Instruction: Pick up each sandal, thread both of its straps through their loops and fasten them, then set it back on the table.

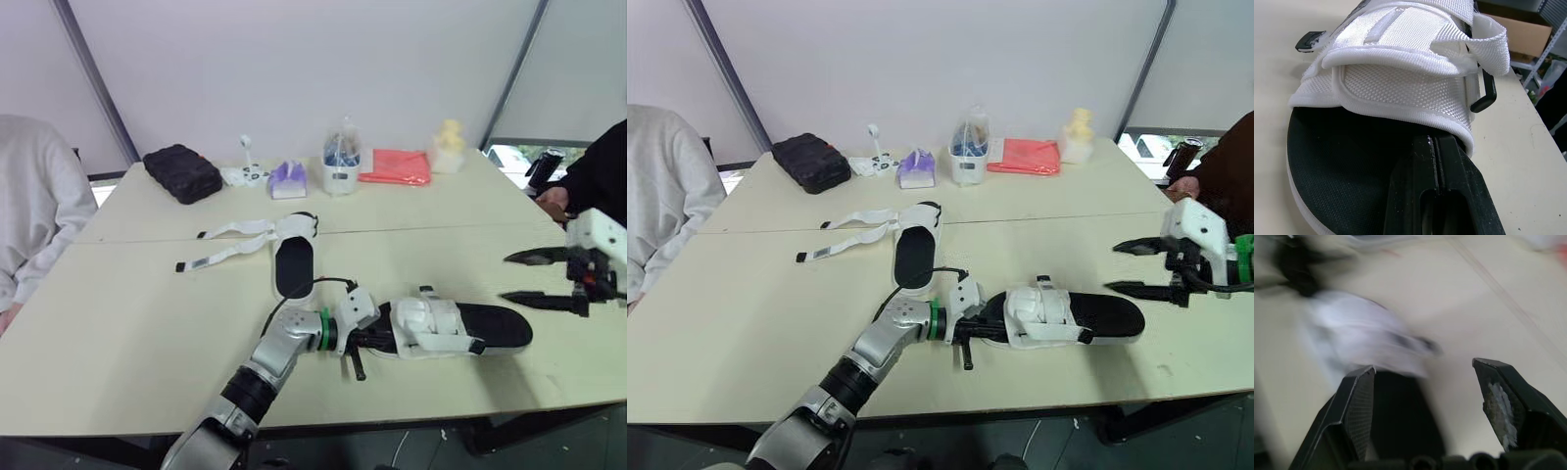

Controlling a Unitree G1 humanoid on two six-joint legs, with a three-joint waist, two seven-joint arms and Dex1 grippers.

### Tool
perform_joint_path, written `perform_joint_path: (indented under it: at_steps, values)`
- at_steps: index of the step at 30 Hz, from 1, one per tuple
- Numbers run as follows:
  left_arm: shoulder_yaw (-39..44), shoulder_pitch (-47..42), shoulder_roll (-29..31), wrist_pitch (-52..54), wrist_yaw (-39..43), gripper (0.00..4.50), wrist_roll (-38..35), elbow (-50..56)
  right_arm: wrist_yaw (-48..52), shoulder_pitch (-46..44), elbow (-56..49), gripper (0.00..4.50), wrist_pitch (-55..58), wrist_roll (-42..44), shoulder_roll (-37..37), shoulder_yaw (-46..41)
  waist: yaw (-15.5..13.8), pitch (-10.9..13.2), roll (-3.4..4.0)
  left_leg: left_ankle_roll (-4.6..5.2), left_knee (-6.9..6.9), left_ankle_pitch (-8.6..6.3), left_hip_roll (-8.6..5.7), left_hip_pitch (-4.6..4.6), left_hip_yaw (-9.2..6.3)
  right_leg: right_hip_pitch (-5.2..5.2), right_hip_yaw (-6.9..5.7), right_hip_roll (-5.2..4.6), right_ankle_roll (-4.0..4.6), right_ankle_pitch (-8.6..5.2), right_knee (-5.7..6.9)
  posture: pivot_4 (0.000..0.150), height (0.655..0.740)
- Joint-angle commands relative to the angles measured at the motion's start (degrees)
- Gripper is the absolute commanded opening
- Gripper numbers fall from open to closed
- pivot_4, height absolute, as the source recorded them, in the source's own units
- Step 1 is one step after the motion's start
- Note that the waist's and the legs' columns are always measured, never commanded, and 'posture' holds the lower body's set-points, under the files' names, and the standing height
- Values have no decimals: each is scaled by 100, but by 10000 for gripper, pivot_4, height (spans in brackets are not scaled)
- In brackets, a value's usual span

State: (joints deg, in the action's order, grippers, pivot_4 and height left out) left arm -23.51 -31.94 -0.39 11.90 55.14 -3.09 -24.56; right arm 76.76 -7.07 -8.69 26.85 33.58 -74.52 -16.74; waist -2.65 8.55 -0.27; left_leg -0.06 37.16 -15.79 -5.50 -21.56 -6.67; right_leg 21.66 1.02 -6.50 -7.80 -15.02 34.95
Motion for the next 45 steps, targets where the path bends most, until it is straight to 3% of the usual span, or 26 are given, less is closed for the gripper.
perform_joint_path:
  at_steps: [1, 11, 21, 24, 26, 27, 29, 40, 43, 45]
  values:
    - [-240, 115, 16, 218, -125, 0, 254, -488, -272, 340, -740, 34226, 730, 357, 177, -212, -5, -1, -5, 1, 2, -2, -1, -1, 1, -1, 0, -2, -1, -1, -2, 1500, 7400]
    - [-187, 123, -39, 202, -182, 0, 227, -543, -813, 1425, -436, 34226, 851, -302, 657, -520, -104, 1, -18, 24, 10, -12, -50, -26, 3, 20, 3, -32, -46, -2, -6, 1500, 7400]
    - [-188, 116, -116, 182, -203, 0, 226, -597, -973, 1668, -464, 34226, 834, -433, 922, -644, -114, 1, -17, 24, 11, -12, -51, -28, 3, 20, 2, -31, -49, -3, -3, 1500, 7400]
    - [-189, 118, -124, 167, -201, 0, 227, -607, -994, 1697, -452, 26137, 781, -478, 966, -626, -114, 1, -17, 24, 11, -12, -52, -28, 3, 20, 2, -31, -49, -4, -3, 1500, 7400]
    - [-191, 122, -125, 159, -200, 0, 230, -603, -986, 1751, -478, 13995, 772, -487, 980, -621, -114, 1, -18, 24, 11, -12, -53, -28, 3, 20, 2, -32, -50, -3, -3, 1500, 7400]
    - [-190, 119, -127, 155, -202, 0, 231, -609, -987, 1764, -485, 11434, 768, -491, 989, -616, -114, 1, -18, 24, 11, -12, -53, -28, 3, 20, 2, -32, -50, -3, -3, 1500, 7400]
    - [-188, 116, -131, 150, -206, 0, 232, -615, -994, 1774, -503, 1159, 789, -468, 1010, -625, -114, 1, -18, 24, 11, -12, -53, -28, 3, 19, 2, -32, -50, -4, -3, 1500, 7400]
    - [-189, 122, -124, 148, -175, 0, 226, -625, -947, 1806, -1483, 466, 731, -258, 1041, -1637, -116, 1, -18, 24, 11, -12, -53, -29, 3, 19, 2, -32, -53, -5, -3, 1500, 7400]
    - [-185, 88, -119, 149, -126, 0, 214, -674, -984, 1934, -2052, 466, 283, -585, 1115, -1961, -122, 2, -20, 24, 11, -13, -53, -31, 1, 19, 1, -32, -59, -8, -3, 1500, 7400]
    - [-200, 47, -135, 142, -78, 0, 211, -725, -1070, 2091, -2430, 466, -583, -1216, 1221, -1994, -124, 4, -31, 24, 11, -13, -53, -30, 0, 17, -1, -32, -63, -10, -4, 1500, 7400]
